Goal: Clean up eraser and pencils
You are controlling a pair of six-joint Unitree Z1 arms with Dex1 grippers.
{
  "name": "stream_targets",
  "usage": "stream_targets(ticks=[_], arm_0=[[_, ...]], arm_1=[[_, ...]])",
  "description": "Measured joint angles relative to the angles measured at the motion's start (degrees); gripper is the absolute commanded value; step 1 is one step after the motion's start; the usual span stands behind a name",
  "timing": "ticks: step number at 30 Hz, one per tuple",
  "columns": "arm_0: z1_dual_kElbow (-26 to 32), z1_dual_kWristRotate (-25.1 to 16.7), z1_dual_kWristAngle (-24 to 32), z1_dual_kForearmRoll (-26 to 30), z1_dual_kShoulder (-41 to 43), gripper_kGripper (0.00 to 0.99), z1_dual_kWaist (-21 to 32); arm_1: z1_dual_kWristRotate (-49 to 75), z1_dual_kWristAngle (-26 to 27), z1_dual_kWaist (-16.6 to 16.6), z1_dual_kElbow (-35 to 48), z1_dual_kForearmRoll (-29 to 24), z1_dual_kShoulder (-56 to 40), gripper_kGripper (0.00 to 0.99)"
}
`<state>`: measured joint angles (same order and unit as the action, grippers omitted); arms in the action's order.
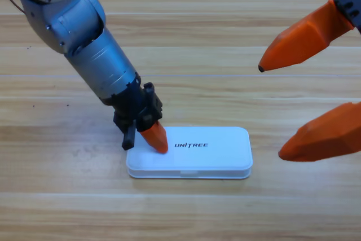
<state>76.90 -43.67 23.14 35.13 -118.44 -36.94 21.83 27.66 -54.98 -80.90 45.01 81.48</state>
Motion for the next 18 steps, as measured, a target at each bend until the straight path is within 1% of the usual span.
stream_targets(ticks=[4, 9, 12, 15, 18], arm_0=[[-1.7, 0.0, -0.1, -2.1, 0.3, 0.0, -0.1], [-5.3, -0.1, -0.3, -6.9, 1.2, 0.0, -0.4], [-6.2, -0.1, -0.9, -7.9, 1.8, 0.0, -0.7], [-6.4, 0.0, -2.8, -6.6, 3.5, 0.0, -1.4], [-6.1, 0.8, -4.9, 0.0, 7.0, 0.0, -2.3]], arm_1=[[0.0, 0.0, 0.0, 0.0, 0.0, 0.0, 0.99], [0.0, 0.0, 0.0, 0.0, 0.0, 0.0, 0.99], [0.0, 0.0, 0.0, 0.0, 0.0, 0.0, 0.99], [0.0, 0.0, 0.0, 0.0, 0.0, 0.0, 0.99], [0.0, 0.1, 0.0, 0.0, 0.0, 0.1, 0.99]])
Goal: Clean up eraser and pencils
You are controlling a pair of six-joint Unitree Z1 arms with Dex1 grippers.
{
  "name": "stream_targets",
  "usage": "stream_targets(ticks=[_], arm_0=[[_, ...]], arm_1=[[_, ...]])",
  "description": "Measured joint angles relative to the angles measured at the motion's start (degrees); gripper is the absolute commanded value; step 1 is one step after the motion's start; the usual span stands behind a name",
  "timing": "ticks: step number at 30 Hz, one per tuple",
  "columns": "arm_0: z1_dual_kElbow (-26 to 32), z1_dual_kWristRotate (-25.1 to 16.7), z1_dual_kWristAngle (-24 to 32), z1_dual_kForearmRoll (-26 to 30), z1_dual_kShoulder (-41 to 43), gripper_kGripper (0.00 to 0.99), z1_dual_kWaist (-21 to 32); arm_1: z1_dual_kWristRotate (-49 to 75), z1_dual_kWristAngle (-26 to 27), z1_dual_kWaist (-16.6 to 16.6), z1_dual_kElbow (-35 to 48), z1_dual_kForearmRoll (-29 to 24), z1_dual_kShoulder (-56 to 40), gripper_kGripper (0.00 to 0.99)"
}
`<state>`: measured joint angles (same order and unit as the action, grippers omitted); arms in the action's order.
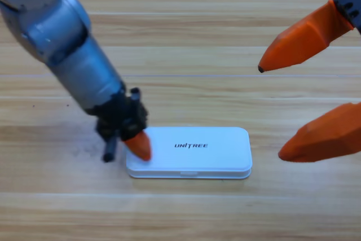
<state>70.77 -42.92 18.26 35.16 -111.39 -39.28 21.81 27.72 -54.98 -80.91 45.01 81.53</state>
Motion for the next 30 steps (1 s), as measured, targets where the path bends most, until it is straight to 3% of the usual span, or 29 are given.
stream_targets(ticks=[4, 9, 17, 24, 25, 26, 27, 30], arm_0=[[4.8, 1.3, -0.4, 8.9, 10.1, 0.0, -1.3], [11.2, 1.9, -0.4, 16.2, 21.5, 0.0, -4.6], [11.6, 2.6, 0.4, 17.9, 27.7, 0.0, -10.1], [11.6, 1.9, 4.4, 18.3, 28.2, 0.0, -11.4], [11.6, 1.7, 4.4, 18.3, 28.2, 0.268, -11.4], [11.6, 1.3, 4.4, 18.3, 28.2, 0.67, -11.4], [11.6, 0.9, 4.4, 18.3, 28.2, 0.945, -11.4], [11.4, -1.9, 2.4, 18.3, 28.2, 0.99, -11.4]], arm_1=[[0.0, 0.0, 0.0, 0.0, 0.0, 0.0, 0.99], [-0.1, 0.0, 0.0, 0.0, 0.0, 0.0, 0.99], [-0.1, 0.0, 0.0, 0.0, 0.0, 0.0, 0.99], [-0.1, 0.0, 0.0, 0.0, 0.0, 0.0, 0.99], [-0.1, 0.0, 0.0, 0.0, 0.0, 0.0, 0.99], [-0.1, 0.0, 0.0, 0.0, 0.0, 0.0, 0.99], [-0.1, 0.0, 0.0, 0.0, 0.0, 0.0, 0.99], [-0.1, 0.0, 0.0, 0.0, 0.0, 0.1, 0.99]])
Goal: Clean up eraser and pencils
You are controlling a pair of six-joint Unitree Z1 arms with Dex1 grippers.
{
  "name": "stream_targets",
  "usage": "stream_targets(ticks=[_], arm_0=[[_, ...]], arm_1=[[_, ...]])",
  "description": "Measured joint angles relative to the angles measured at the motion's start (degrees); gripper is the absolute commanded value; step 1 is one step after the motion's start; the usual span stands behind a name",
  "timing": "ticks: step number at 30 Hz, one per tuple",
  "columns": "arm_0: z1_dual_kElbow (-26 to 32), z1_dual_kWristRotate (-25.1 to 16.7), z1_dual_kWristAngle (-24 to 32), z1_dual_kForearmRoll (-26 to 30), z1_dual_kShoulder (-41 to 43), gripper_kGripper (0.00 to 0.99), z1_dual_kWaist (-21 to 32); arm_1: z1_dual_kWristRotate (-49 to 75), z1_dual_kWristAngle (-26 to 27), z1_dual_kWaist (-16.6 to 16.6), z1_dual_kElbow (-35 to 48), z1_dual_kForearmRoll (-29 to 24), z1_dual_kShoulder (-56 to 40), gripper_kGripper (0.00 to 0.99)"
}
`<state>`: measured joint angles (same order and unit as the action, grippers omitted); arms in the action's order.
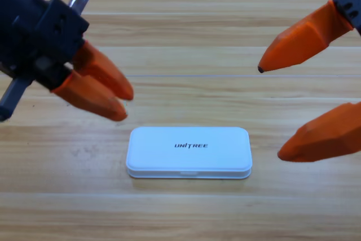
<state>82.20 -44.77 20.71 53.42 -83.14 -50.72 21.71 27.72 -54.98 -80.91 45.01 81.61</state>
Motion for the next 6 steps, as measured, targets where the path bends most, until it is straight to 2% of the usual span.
stream_targets(ticks=[6], arm_0=[[-0.4, 0.1, 0.0, 0.0, 0.0, 0.99, 0.0]], arm_1=[[0.0, 0.0, 0.0, 0.0, 0.0, 0.0, 0.99]])
